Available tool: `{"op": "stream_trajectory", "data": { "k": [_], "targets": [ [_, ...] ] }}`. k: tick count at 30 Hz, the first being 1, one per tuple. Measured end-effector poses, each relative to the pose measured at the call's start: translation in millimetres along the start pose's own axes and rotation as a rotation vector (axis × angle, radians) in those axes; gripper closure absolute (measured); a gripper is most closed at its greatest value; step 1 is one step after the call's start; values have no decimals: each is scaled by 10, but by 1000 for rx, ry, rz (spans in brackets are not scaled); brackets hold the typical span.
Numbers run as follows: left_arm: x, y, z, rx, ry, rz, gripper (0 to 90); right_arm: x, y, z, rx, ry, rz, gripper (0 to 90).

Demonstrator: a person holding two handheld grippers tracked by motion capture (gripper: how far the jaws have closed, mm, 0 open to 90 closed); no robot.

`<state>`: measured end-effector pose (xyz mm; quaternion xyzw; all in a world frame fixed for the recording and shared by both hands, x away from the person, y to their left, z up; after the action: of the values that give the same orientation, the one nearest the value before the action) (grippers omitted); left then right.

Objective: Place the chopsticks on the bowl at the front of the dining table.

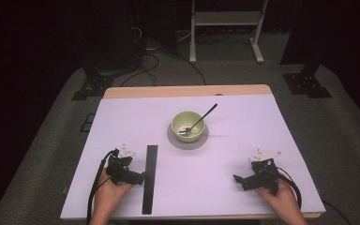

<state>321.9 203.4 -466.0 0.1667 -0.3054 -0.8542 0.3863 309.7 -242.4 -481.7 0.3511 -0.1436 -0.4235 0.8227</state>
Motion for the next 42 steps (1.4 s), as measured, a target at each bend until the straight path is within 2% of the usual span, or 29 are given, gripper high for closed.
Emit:
{"op": "stream_trajectory", "data": {
  "k": [16,24,30,42],
  "targets": [
    [35,-79,32,-34,30,-10,0,0,0,0,0,0,0,0],
    [-10,-183,136,-42,47,1,0,0,0,0,0,0,-1,0],
    [-50,-211,179,-46,70,4,0,0,0,0,0,0,-1,0],
    [-112,-241,222,-47,84,18,0,0,0,0,0,0,-1,0]
  ]
}}
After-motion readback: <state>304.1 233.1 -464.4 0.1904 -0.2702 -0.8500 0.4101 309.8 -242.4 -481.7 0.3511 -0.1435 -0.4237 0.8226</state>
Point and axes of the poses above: each handheld gripper's, and its own axes: z roughly backward along the jaws, y roughly out of its top, x roughly to its right, the point moved 2 cm from there along -z, roughly forward along the jaws, and after that the axes turned 5 degrees about -z, right-handed, at the moved point
